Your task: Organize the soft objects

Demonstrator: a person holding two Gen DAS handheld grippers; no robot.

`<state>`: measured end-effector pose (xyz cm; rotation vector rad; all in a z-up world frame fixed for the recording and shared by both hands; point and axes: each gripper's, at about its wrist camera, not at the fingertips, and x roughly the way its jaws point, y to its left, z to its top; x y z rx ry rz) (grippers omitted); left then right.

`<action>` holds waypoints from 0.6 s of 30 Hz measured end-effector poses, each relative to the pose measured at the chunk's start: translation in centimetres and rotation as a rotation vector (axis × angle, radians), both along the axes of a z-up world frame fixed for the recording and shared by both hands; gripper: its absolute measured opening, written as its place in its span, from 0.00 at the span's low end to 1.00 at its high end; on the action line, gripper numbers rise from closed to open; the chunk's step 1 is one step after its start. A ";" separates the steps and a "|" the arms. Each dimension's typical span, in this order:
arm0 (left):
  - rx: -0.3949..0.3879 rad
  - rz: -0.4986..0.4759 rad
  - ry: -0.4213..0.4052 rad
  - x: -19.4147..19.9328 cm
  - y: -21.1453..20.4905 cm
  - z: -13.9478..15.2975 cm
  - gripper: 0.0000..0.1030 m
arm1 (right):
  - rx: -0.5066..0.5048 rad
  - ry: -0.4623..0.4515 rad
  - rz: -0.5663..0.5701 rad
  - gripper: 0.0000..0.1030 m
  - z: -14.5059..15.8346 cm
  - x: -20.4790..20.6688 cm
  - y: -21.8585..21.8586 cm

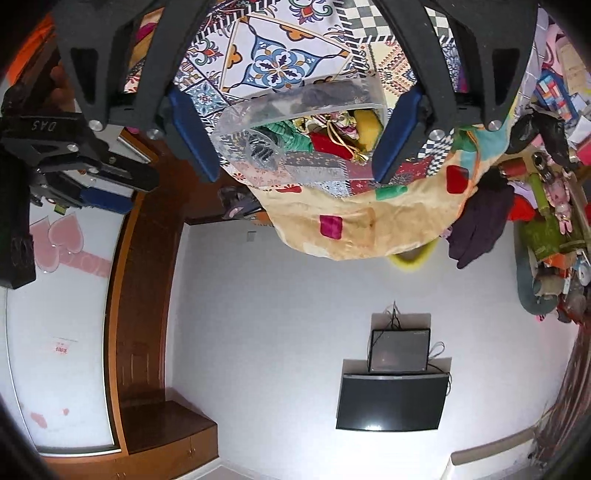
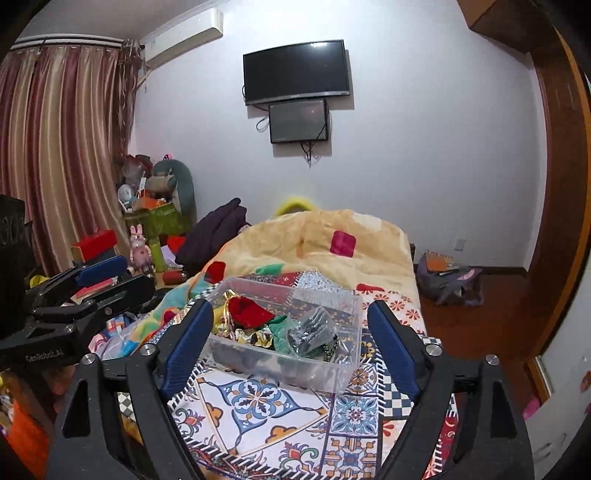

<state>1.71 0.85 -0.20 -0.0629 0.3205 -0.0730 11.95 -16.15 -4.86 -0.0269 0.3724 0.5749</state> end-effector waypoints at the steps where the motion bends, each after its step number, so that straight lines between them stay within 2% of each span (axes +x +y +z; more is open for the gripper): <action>1: 0.009 0.005 -0.004 -0.1 -0.1 0.0 0.87 | 0.000 -0.006 0.001 0.85 0.0 0.0 0.0; 8: 0.019 0.011 -0.009 -0.4 -0.4 -0.4 0.95 | 0.014 -0.030 0.007 0.95 -0.3 -0.6 -0.1; 18: 0.022 0.008 -0.004 -0.5 -0.9 -0.8 0.97 | 0.034 -0.048 -0.003 0.96 -0.5 -1.1 -0.7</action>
